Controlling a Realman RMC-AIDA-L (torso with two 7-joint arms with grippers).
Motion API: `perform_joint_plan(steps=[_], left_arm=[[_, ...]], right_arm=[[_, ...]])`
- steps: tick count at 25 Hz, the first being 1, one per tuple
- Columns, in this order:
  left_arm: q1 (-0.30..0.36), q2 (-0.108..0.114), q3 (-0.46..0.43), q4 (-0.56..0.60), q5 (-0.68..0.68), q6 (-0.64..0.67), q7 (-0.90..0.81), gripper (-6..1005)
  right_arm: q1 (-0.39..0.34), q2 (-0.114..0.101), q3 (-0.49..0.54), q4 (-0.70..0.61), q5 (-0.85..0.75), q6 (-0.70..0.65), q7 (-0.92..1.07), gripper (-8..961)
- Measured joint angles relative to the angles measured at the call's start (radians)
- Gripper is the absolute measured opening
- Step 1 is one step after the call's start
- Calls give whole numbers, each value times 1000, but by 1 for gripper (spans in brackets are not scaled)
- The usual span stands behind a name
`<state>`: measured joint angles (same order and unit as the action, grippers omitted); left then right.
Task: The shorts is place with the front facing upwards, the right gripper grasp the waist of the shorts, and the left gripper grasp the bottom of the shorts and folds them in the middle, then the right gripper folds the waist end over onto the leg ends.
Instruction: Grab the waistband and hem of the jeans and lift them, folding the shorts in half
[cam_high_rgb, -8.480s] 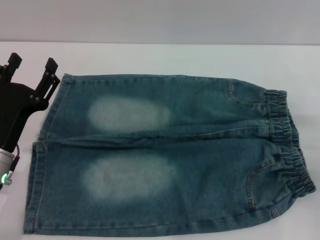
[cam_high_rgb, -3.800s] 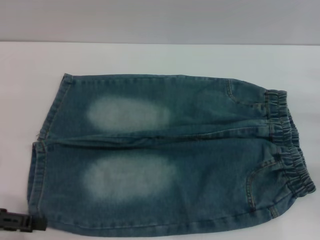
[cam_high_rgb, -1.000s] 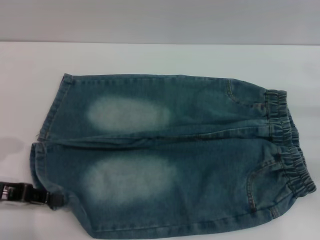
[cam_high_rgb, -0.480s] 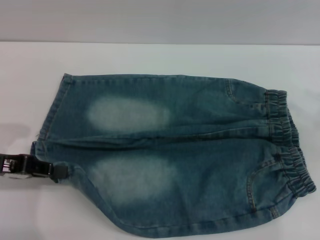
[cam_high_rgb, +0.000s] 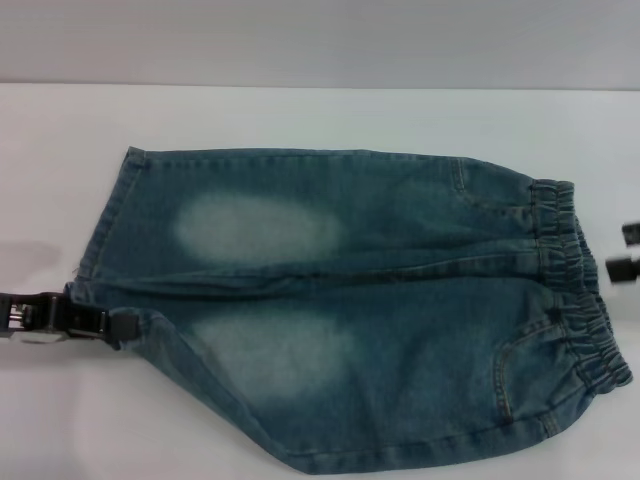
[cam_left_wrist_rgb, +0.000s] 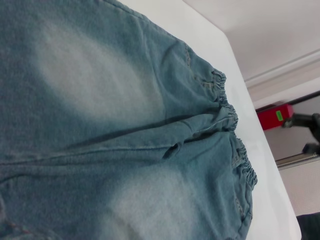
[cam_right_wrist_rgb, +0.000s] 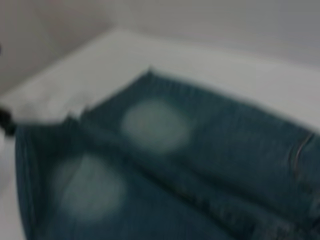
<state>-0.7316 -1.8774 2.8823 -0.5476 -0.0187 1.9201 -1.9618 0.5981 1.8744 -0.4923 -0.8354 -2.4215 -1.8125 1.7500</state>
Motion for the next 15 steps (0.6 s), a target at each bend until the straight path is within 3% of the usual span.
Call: perform_joint_plan(steps=[15], left_arm=[[-11,-2,0,4,-3,-1,0,60]], right_arm=[[97,-8,-224,-24,-267,-15,-7,797]])
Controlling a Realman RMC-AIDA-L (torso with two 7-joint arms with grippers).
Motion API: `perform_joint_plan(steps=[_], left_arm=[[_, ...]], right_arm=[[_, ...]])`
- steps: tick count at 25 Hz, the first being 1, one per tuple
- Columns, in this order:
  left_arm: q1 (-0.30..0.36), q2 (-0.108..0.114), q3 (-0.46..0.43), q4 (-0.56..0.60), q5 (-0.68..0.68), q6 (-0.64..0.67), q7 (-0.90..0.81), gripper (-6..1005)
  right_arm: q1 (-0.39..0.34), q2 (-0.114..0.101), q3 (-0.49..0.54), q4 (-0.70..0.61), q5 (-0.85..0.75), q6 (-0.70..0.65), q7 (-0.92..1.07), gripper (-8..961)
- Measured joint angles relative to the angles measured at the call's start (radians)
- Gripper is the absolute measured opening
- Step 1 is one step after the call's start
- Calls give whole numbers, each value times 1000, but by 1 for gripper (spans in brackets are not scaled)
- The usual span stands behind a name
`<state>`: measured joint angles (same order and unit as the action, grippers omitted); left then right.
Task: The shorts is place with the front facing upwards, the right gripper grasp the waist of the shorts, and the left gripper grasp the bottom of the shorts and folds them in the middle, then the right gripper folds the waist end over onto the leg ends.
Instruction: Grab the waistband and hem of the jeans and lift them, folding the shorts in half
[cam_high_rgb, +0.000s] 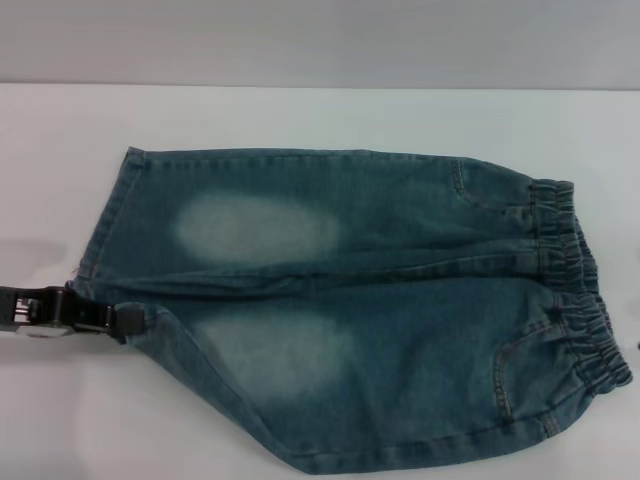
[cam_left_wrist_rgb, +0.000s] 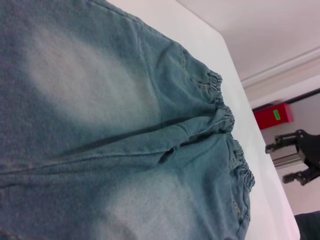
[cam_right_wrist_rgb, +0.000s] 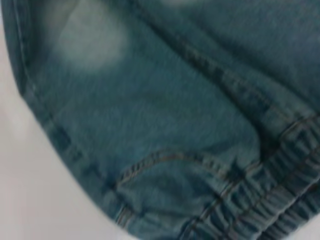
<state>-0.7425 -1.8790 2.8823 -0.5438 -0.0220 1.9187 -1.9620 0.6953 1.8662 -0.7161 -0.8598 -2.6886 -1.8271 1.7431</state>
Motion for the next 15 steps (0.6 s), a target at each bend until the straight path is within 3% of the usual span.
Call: perform_joint_plan(steps=[9,15], left_arm=[[0,-1,0,8,-23,-9,0,64],[-1,-2,0,9,-24,-10,0,66]], right_arm=[[18,7,-74,48,-35,-8,4,792],[31,42,-79,60,-108,-8,2,792]])
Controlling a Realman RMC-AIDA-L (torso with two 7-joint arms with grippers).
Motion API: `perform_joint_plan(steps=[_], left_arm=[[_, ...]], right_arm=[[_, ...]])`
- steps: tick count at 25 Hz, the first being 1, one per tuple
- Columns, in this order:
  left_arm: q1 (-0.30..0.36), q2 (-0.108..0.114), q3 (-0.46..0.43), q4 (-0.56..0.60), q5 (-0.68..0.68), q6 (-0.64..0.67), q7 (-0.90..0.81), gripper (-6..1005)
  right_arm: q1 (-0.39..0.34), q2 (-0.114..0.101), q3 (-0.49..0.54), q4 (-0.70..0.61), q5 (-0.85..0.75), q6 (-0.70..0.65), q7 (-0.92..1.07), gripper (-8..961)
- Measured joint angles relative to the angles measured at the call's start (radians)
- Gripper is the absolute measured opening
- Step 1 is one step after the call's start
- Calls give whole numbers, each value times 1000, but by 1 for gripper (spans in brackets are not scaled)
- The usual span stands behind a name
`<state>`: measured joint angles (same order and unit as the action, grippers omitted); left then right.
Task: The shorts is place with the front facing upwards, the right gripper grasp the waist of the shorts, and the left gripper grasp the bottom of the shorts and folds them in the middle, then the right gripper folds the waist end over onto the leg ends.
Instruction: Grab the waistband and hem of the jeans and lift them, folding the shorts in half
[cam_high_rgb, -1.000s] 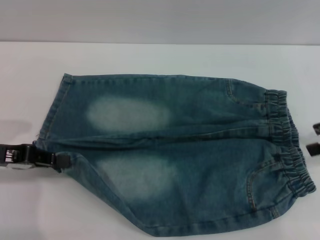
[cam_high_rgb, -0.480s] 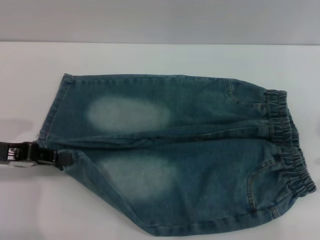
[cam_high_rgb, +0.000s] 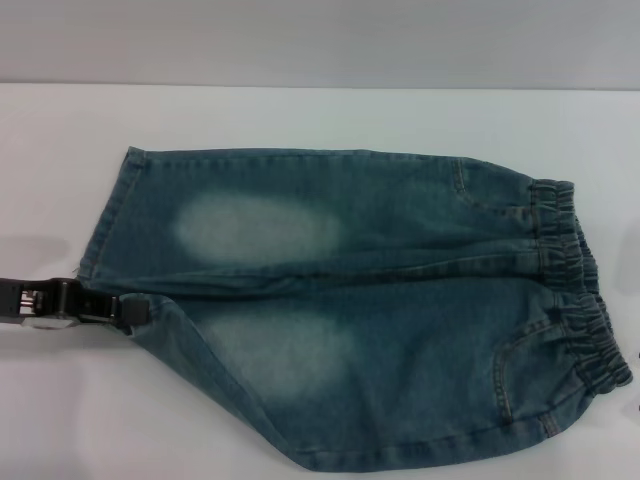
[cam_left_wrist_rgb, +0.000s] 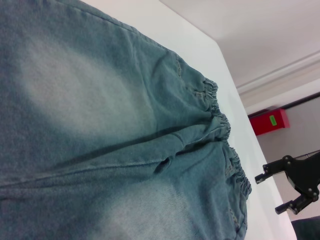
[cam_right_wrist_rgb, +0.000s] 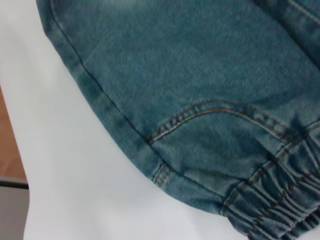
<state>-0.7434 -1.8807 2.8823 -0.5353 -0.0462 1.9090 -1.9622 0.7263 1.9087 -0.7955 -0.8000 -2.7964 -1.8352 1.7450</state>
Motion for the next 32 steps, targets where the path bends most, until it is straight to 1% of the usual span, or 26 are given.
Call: perform_joint_plan(steps=[11,17,24,32], left_arm=[[1,1,0,0,0,3,-10,70],[5,0,0,-1,-4,1,-12,73],[7,0,0,-6,-9,4,-21,75],[7,1,0,-5,-10,6,-25,78]], right_arm=[[7,3,-2,5,-4,-3,-2,791],[7,11,-20,10,-5,12,-2,791],[3,13,-24,13,-8,33,-2,791],[0,20,-24,14,-9,57,-2,791]])
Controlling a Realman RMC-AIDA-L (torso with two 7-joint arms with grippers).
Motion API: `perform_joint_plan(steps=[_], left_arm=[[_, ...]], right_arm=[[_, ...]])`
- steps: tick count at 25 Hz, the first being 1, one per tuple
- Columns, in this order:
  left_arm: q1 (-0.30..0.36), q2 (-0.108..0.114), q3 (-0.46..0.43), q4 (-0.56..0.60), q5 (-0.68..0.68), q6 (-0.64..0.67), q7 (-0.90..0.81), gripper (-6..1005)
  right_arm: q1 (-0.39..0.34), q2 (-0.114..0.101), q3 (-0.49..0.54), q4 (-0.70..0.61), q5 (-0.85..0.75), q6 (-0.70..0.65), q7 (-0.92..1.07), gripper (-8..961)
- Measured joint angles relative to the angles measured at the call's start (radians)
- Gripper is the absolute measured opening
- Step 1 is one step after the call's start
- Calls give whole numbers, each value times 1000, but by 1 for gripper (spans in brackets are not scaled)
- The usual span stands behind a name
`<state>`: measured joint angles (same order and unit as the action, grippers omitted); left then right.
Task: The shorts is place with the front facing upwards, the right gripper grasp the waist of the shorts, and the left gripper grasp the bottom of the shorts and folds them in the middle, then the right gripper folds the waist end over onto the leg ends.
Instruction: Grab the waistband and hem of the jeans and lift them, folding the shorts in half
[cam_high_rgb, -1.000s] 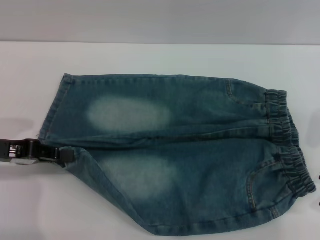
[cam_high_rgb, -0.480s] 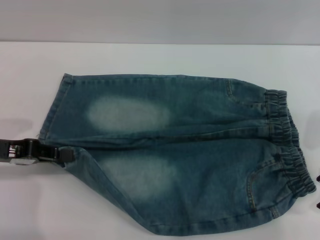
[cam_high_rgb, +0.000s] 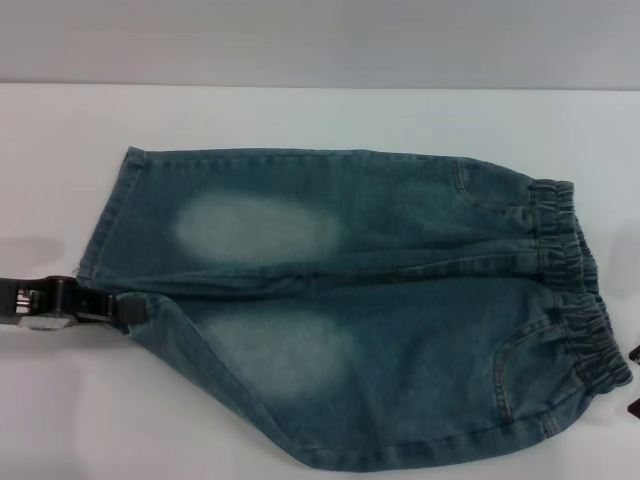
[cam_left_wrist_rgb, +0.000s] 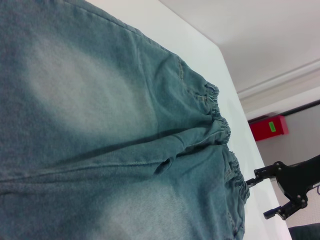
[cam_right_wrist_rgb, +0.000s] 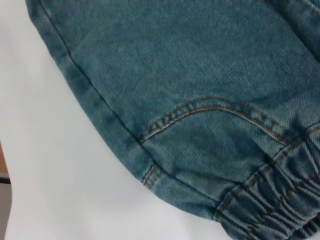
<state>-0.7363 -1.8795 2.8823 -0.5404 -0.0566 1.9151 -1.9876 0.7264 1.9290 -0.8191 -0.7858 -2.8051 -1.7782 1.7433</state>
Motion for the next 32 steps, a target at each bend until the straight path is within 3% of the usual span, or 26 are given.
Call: perform_joint_plan(steps=[22,32], left_arm=[[-3,-7,0,7,0,5,-2,87],[-1,-9,0,7,-3,0,-2,91]], right_arm=[[11,26,0,-37,35,-41,-11,765],[2,53,0,-56,73,-27,-47,753]])
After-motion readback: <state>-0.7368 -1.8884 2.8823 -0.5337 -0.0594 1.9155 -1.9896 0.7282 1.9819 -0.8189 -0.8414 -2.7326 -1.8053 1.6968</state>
